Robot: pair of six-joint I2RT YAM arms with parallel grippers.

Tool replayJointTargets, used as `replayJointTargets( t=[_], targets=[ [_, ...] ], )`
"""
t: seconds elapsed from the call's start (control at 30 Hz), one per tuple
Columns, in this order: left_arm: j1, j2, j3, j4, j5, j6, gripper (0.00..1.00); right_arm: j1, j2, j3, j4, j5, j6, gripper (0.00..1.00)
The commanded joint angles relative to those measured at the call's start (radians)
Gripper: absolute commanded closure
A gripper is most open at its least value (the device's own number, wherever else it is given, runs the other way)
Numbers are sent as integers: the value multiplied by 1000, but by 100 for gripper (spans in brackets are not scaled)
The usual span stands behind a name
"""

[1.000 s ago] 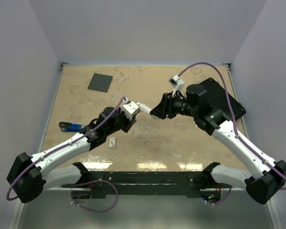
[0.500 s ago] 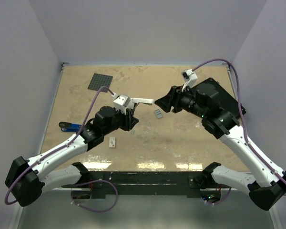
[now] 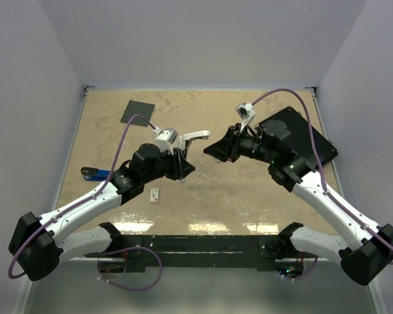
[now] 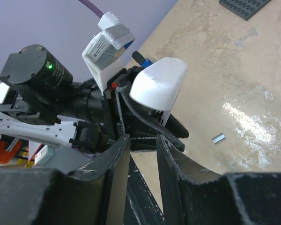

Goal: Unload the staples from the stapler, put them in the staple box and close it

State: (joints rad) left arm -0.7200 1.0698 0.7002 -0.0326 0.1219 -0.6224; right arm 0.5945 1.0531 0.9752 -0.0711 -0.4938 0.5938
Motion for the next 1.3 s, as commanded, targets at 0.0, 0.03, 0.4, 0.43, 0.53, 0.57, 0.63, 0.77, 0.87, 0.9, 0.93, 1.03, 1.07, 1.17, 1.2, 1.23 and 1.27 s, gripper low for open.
replayJointTargets(
  t=[0.0,0.03,0.4,0.43,0.53,0.57,0.63,0.77,0.87,0.9,0.93,1.03,1.07,1.17,1.2,1.23,1.27],
  targets=[
    [5,-25,28,83,126,-51,100,-2,24,40,88,-32,-5,67],
    [5,-25,27,85,133,-50,100,-2,31,46,83,-8,-6,68],
    [4,-27,-31,122,191,0,100,-25,140,149,76,80,-12,70],
    [5,-28,-36,129,193,0,100,-31,157,151,74,81,-12,70],
    [5,-33,-50,145,193,10,100,-47,179,154,74,74,-9,68],
    [5,-33,-56,145,187,10,100,-53,189,151,74,72,-9,67],
    [4,-33,-59,149,162,-2,100,-53,193,137,76,57,-8,66],
    [5,-11,-38,148,96,-78,100,-52,151,32,140,8,23,52],
    [4,10,-11,142,70,-131,100,-51,79,-65,214,46,70,45],
    [5,13,-7,143,61,-140,100,-52,67,-85,249,79,83,44],
    [5,18,-2,145,56,-148,100,-50,56,-105,269,89,110,44],
    [5,21,4,151,42,-171,100,-41,33,-151,320,113,138,43],
    [4,19,7,151,42,-178,100,-38,30,-158,324,123,142,43],
    [5,22,13,157,44,-186,100,-12,15,-164,347,182,162,40],
    [5,22,15,158,44,-186,100,-3,13,-165,359,214,166,39],
    [4,24,15,161,44,-186,100,11,15,-167,367,231,181,35],
    [5,24,15,161,47,-185,100,17,18,-168,372,245,187,32]
  ],
)
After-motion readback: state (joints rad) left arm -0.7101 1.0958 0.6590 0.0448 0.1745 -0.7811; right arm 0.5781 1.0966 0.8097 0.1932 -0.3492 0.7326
